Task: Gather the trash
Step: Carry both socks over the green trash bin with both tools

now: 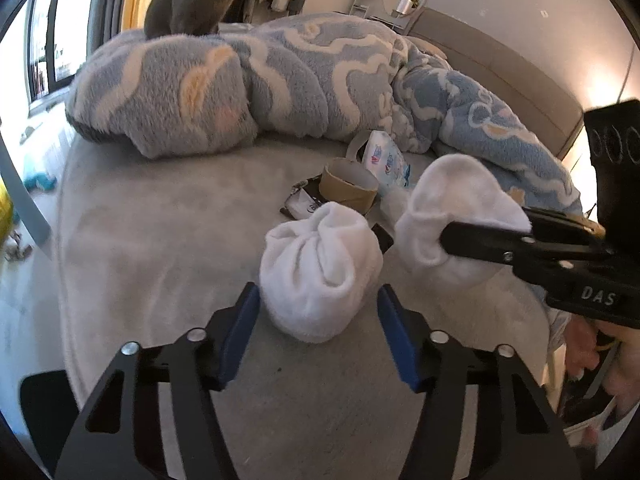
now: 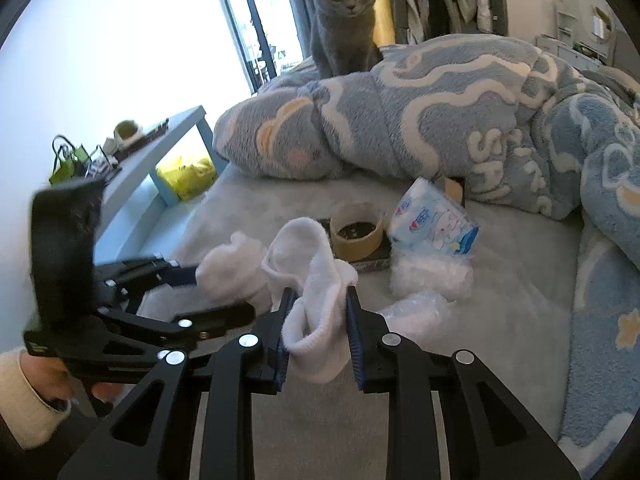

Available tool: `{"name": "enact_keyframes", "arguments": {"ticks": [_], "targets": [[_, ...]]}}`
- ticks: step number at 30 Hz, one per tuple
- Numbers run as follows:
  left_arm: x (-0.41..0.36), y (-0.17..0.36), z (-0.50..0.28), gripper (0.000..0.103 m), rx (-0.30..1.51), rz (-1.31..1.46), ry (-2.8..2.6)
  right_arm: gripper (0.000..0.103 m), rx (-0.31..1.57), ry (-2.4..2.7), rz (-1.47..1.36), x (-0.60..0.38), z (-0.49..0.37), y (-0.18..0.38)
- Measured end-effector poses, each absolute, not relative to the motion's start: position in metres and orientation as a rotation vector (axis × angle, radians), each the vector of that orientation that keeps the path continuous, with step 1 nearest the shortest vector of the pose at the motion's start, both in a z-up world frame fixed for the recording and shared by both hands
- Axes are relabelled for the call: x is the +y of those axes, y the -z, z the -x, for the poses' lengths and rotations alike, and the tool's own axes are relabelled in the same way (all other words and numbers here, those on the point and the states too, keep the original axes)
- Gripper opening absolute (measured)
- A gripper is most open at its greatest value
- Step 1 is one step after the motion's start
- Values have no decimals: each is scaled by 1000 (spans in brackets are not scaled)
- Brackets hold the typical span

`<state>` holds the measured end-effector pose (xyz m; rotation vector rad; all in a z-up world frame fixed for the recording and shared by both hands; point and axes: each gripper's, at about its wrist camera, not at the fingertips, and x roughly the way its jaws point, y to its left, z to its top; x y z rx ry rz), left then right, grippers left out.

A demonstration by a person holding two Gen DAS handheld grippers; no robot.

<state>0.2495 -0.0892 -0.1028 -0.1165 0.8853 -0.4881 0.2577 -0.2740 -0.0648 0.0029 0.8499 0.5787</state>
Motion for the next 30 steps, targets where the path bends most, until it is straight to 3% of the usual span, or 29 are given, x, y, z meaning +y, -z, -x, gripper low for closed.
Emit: {"name": "enact_keyframes", "arguments": {"ticks": [5, 9, 30], "targets": [[-82, 104, -255, 43, 895, 204, 513, 23, 811, -575, -84, -279, -262, 53], [-73, 97, -251, 38, 888, 224, 486, 23, 795, -580, -77, -269, -262, 47], [40, 52, -212, 37, 802, 130, 241, 23, 727, -720, -33, -157, -248, 22]]}}
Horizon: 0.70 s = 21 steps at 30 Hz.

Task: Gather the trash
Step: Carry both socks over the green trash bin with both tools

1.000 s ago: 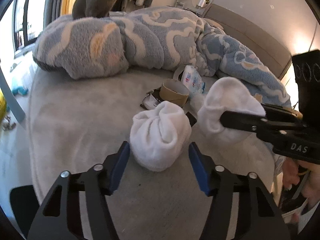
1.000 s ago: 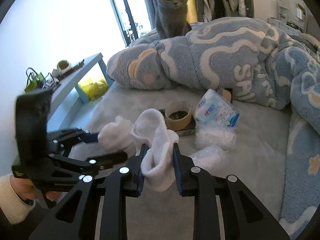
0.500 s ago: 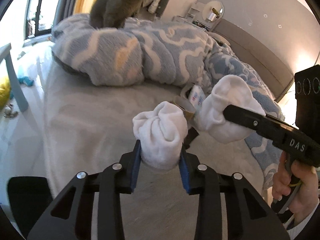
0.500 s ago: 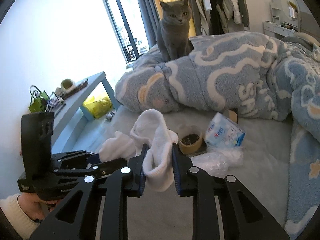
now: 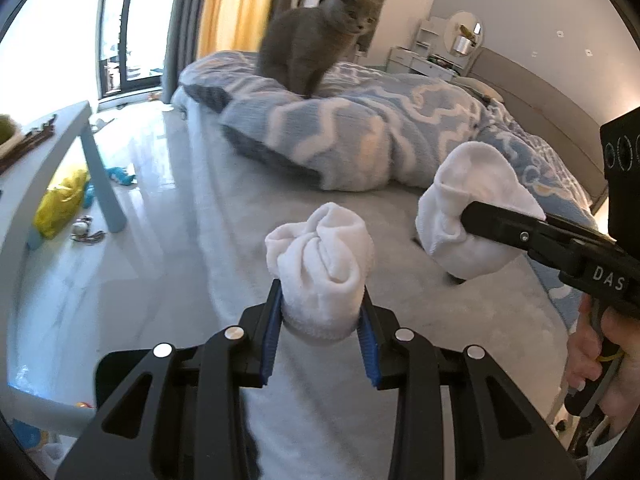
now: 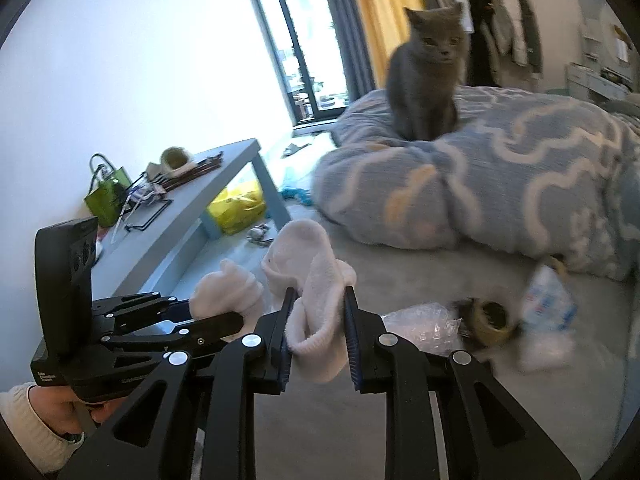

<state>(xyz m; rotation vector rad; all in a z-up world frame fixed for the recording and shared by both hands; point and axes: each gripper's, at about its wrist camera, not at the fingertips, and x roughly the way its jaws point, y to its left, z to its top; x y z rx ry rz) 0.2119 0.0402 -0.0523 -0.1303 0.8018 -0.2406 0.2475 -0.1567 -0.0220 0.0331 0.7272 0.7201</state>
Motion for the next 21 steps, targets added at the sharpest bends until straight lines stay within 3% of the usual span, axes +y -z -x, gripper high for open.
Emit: {"name": "enact_keyframes", "arguments": {"ticks": [11, 21], "targets": [[104, 67, -204, 37, 854, 132, 140, 23, 743, -793, -7, -90, -244, 25], [142, 112, -193, 37, 1011, 137, 104, 23, 793, -843, 24, -39, -239, 37]]}}
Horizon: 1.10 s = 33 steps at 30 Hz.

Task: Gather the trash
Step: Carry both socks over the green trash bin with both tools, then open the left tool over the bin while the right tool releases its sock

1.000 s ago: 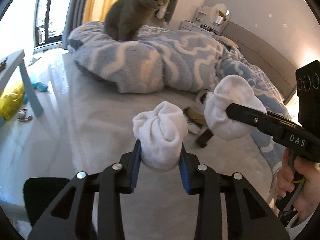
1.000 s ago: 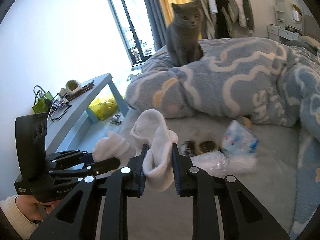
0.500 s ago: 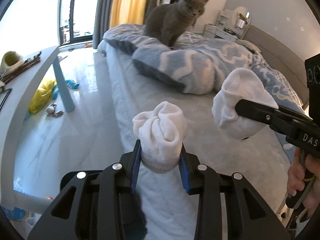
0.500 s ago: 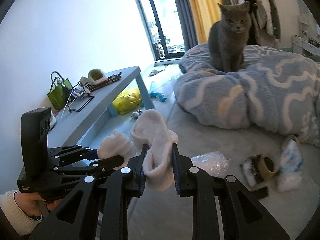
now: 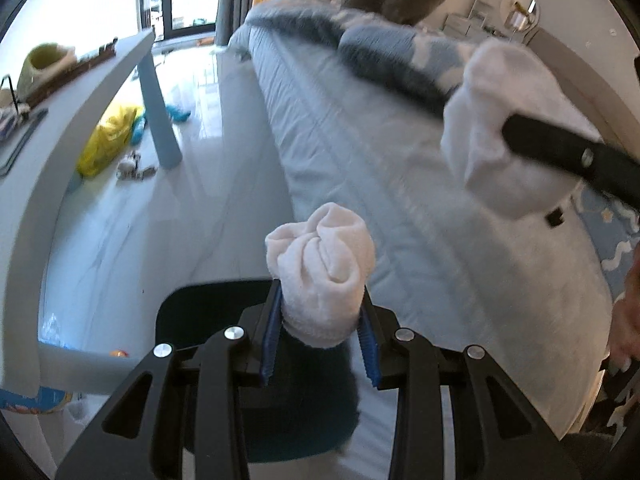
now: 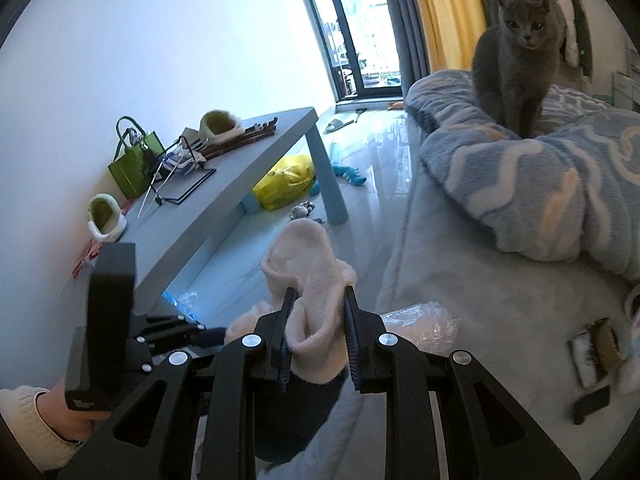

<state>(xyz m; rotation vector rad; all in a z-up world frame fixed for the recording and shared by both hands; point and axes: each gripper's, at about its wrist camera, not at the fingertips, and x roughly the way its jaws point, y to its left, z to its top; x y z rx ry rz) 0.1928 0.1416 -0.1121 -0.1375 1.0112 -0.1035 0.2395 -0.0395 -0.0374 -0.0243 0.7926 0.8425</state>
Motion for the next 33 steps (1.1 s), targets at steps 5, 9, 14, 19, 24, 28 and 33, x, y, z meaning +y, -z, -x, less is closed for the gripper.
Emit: {"name": "enact_keyframes", "arguments": {"ticks": [5, 9, 14, 19, 24, 28, 33], "targets": [[162, 138, -183, 37, 1102, 164, 99, 23, 834, -847, 55, -17, -238, 52], [178, 156, -176, 37, 1172, 187, 90, 23, 874, -847, 79, 0, -235, 65], [193, 172, -171, 37, 1236, 218, 85, 23, 945, -834, 107, 22, -232, 84], [202, 191, -163, 38, 1322, 227, 88, 23, 1012, -823, 106, 38, -234, 101], [214, 205, -157, 41, 1374, 239, 95, 23, 1062, -811, 112, 52, -236, 117], [220, 203, -149, 47, 1364, 260, 108, 23, 1099, -801, 123, 60, -238, 129], [232, 194, -149, 61, 1326, 280, 101, 23, 1137, -793, 133, 72, -240, 142]]}}
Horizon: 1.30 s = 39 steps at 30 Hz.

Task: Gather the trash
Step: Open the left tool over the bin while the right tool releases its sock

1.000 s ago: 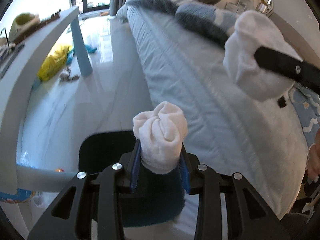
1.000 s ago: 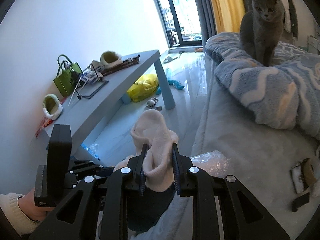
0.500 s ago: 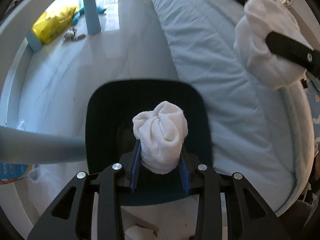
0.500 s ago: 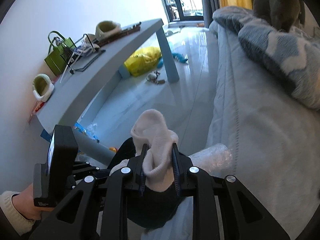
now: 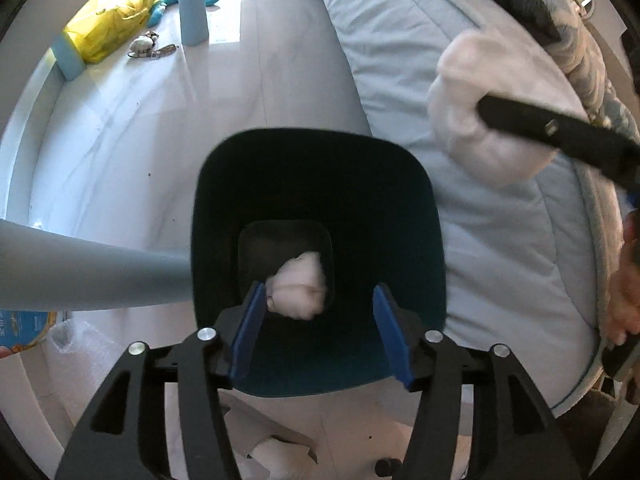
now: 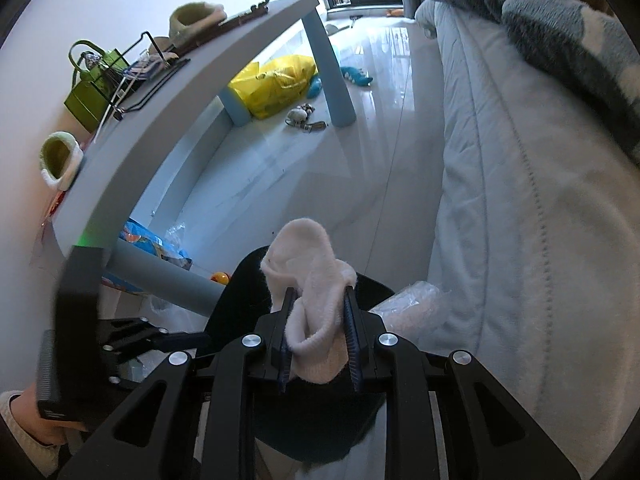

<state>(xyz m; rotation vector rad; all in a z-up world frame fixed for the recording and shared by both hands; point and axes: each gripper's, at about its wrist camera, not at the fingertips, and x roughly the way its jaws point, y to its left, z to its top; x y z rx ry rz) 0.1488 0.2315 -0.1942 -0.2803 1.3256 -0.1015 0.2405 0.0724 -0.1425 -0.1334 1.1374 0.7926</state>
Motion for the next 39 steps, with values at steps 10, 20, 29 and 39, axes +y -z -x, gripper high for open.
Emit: {"name": "enact_keyframes", "arguments": {"ticks": [10, 20, 29, 39], "targets": [[250, 149, -149, 62, 1125, 277, 75, 23, 1230, -762, 173, 90, -243, 187], [264, 97, -153, 49, 933, 271, 41, 23, 1309, -757, 199, 103, -235, 223], [268, 60, -149, 46, 830, 276, 23, 25, 1367, -764, 262, 114, -222, 248], [250, 31, -142, 46, 759, 201, 30, 47, 1371, -802, 310, 118, -208, 247]]}}
